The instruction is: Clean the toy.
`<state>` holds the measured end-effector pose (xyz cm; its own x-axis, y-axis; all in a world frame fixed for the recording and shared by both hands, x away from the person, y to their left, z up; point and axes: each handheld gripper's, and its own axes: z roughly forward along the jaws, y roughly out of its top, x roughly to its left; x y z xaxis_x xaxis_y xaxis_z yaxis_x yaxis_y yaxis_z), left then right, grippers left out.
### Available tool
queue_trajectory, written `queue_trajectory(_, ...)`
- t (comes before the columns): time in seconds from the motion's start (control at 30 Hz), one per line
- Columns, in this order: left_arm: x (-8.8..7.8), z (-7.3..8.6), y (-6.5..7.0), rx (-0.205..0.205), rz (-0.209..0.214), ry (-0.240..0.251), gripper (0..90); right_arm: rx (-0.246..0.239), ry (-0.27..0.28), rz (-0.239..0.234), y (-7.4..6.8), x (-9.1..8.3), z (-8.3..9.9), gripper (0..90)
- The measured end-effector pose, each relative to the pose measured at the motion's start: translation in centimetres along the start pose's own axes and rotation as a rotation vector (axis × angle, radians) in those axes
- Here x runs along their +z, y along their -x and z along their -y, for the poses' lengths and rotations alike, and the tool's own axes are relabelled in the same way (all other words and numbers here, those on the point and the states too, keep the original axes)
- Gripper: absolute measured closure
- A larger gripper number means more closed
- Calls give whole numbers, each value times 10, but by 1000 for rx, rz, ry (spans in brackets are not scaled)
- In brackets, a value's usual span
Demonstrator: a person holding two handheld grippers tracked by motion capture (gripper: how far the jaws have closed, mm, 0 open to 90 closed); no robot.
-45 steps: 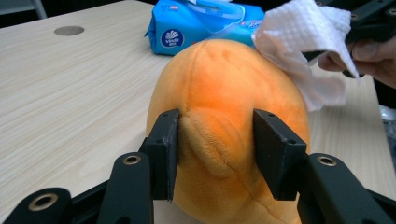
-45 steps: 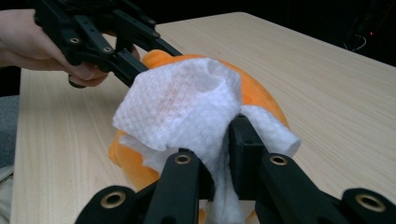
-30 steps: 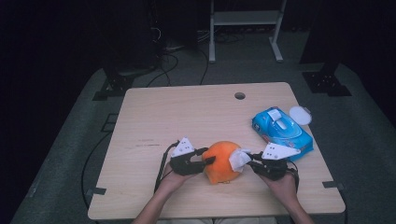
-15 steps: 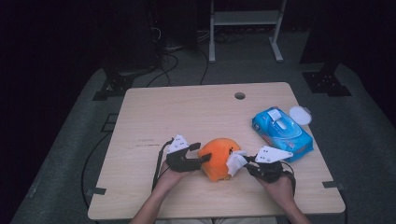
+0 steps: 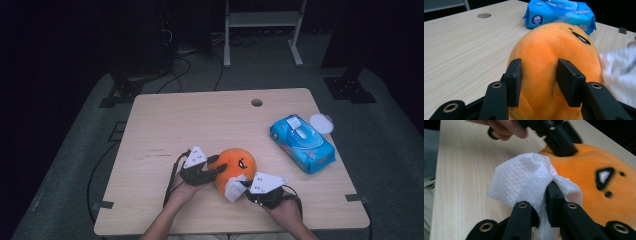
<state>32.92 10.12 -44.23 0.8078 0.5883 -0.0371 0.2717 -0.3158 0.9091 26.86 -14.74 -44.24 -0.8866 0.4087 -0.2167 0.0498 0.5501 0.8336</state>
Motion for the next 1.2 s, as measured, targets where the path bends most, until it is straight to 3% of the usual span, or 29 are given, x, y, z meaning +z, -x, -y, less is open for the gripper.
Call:
queue_trajectory(0.17, 0, 2, -5, -32, 2, 5, 558, 136, 37, 88, 29, -19, 13, 822)
queue_trajectory(0.23, 0, 2, -3, -24, 11, 14, 553, 179, 38, 99, 34, -23, 17, 822)
queue_trajectory(0.37, 1, 0, 3, 3, 40, 29, 549, 138, 45, 79, 29, -23, 10, 822)
queue_trajectory(0.5, 2, -3, 13, 71, 70, 41, 550, 189, 96, 104, 39, -34, 9, 822)
queue_trajectory(0.63, 2, -6, 24, 133, 88, 43, 549, 244, 103, 145, 52, -43, 15, 820)
queue_trajectory(0.73, 2, -7, 27, 156, 99, 39, 549, 280, 107, 113, 54, -42, 18, 798)
queue_trajectory(0.83, 1, -7, 28, 152, 112, 40, 549, 294, 112, 80, 52, -39, 18, 743)
queue_trajectory(0.93, 1, -8, 32, 176, 120, 35, 549, 301, 124, 56, 51, -37, 16, 660)
queue_trajectory(1.1, 2, -8, 37, 199, 139, 29, 545, 308, 115, 55, 51, -33, 18, 650)
queue_trajectory(1.2, 2, -8, 37, 195, 154, 32, 537, 326, 101, 59, 54, -33, 22, 707)
